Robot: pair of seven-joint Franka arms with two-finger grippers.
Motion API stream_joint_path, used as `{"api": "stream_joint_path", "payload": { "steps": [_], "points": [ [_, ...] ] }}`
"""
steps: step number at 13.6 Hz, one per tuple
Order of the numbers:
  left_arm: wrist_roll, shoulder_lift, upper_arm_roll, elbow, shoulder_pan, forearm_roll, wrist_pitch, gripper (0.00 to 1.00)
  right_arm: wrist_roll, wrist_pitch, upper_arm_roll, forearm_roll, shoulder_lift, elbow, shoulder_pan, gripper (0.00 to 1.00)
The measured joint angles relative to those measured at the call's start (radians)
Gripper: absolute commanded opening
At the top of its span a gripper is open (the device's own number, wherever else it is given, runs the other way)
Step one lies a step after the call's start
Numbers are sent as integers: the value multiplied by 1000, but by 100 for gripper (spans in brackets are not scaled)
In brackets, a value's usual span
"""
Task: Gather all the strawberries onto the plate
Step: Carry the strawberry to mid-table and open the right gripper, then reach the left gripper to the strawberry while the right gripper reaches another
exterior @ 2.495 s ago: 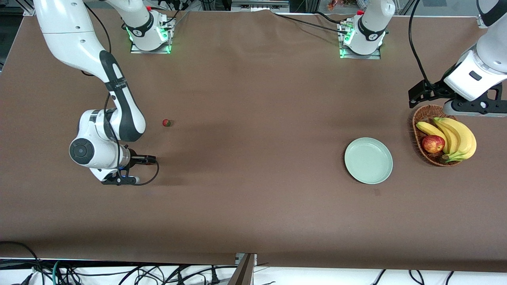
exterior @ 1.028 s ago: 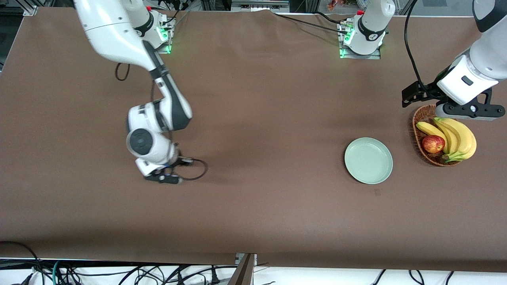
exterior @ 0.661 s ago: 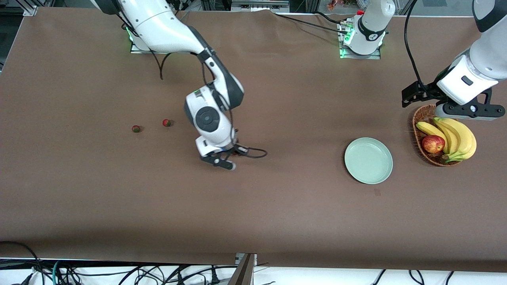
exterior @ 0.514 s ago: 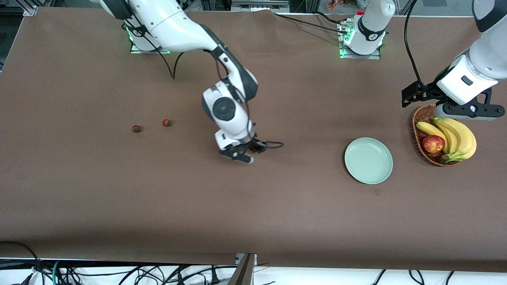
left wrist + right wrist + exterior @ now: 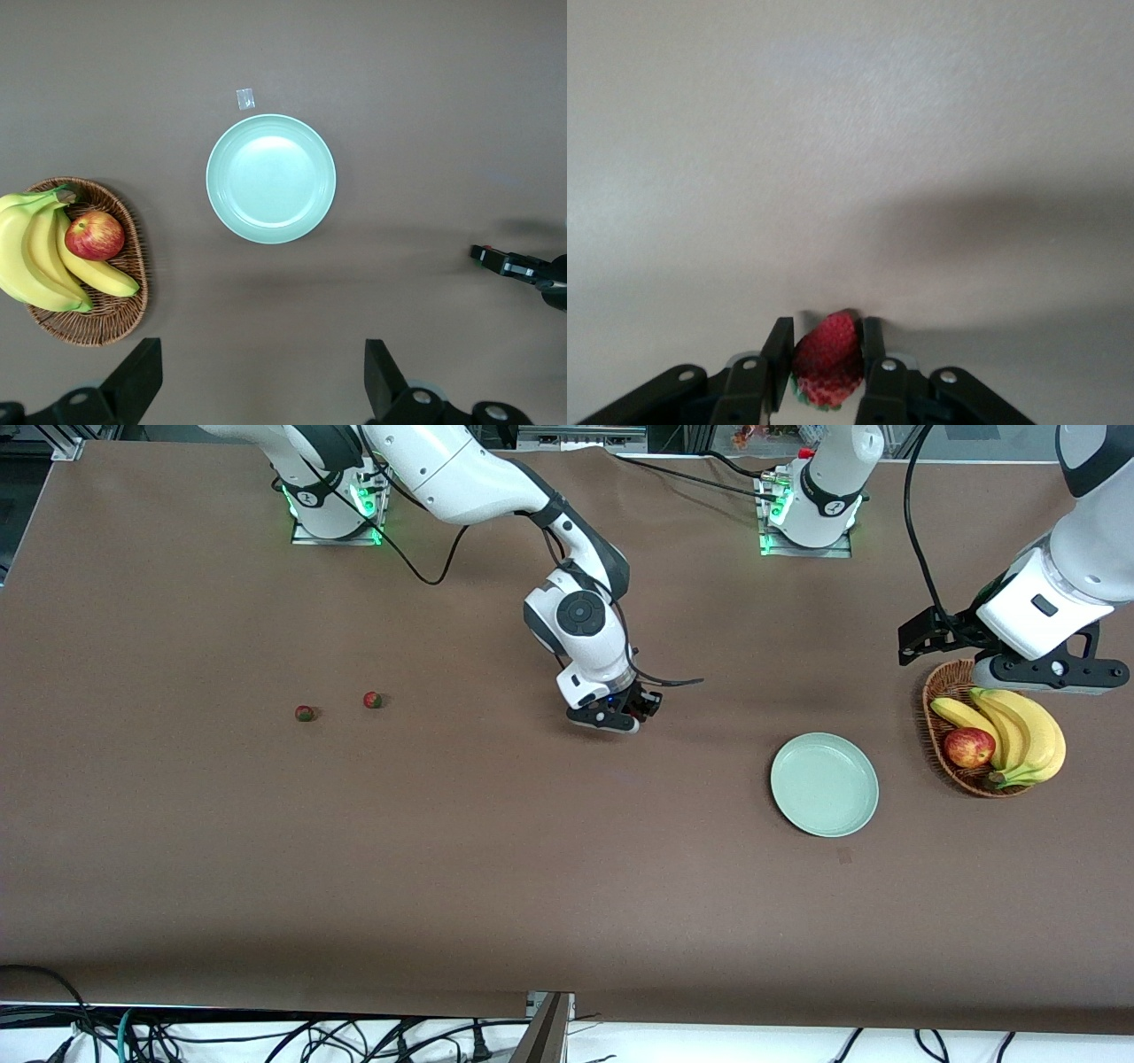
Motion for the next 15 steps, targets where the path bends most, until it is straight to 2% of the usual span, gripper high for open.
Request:
{"api": "stream_joint_path", "payload": {
  "steps": [2,5,8,11,15],
  "points": [
    [0,0,0,0,0,0,0,100,-5,-16,-25,-13,-2,17,1,100],
    [0,0,0,0,0,-4,0,100,-88,-156,-111,-31,-25,79,-15,100],
    [3,16,-1,-2,-2,-65,-1,100,-278,-317,-133,-32,-89,89,-113,100],
    [8,146,-8,-4,-29,-74,4,100,-464,-426,-138,-33,-134,90,-230,100],
    [10,357,-24,52,-137,-96,71,100,-633,-598,-141,-33,-145,86,-391,100]
  ]
}}
